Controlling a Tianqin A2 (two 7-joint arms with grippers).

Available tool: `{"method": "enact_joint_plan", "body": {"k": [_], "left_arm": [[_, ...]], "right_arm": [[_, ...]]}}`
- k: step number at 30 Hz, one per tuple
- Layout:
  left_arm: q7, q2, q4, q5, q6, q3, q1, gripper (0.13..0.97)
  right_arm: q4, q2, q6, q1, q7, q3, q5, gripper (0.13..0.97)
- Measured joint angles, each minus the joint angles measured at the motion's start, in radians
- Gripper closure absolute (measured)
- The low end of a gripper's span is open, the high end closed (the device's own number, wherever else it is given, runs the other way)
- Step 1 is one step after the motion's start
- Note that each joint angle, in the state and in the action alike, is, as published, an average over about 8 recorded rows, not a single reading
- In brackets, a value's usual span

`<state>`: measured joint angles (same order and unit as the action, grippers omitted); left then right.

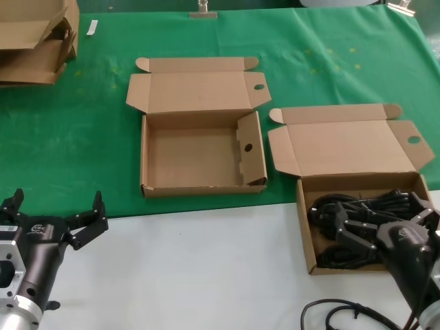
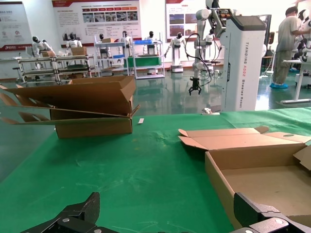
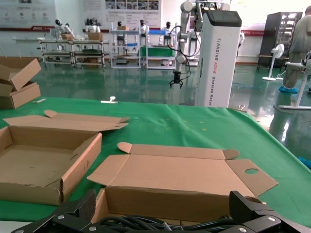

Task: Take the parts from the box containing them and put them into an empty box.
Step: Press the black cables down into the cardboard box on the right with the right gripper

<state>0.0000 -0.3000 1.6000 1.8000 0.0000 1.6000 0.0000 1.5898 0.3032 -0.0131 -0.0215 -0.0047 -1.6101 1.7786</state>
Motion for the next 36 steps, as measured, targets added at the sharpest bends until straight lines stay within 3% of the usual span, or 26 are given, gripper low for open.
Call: {"method": "enact_joint_plan", "body": {"k": [27,31,36], "left_arm": [[0.000,0.000,0.000,0.000,0.000,0.000,0.000,0.132],[0.000,0.000,0.000,0.000,0.000,0.000,0.000,0.132],[0.000,0.000,0.000,0.000,0.000,0.000,0.000,0.132]], "right_arm": [[0.002,-0.001,-0.006,0.002,-0.006,0.004,0.001,0.129],[0.014,-0.001,-0.066,0.017,-0.066,0.046,0.013,0.129],[0.034,0.009,-0.214,0.048,-0.234,0.152,0.050,0.129]]}}
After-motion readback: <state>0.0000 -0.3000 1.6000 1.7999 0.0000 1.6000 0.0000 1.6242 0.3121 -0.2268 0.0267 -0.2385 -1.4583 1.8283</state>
